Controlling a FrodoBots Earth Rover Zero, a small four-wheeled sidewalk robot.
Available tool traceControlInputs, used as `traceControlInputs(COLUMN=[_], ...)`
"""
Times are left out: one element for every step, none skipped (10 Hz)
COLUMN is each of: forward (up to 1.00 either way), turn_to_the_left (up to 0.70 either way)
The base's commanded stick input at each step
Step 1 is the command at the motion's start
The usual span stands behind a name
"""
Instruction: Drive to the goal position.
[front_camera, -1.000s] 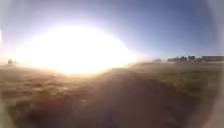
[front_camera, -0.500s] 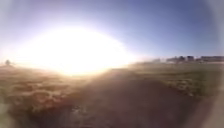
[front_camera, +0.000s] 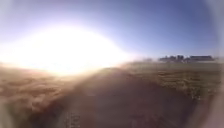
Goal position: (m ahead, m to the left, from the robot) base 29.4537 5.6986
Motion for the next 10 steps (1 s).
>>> traceControlInputs(forward=[0.70, 0.70, 0.70, 0.70, 0.70, 0.70, 0.70, 0.70, 0.70, 0.70], turn_to_the_left=[-0.35, -0.25, -0.11, 0.00, 0.00, 0.00, 0.00, 0.00, 0.00, 0.00])
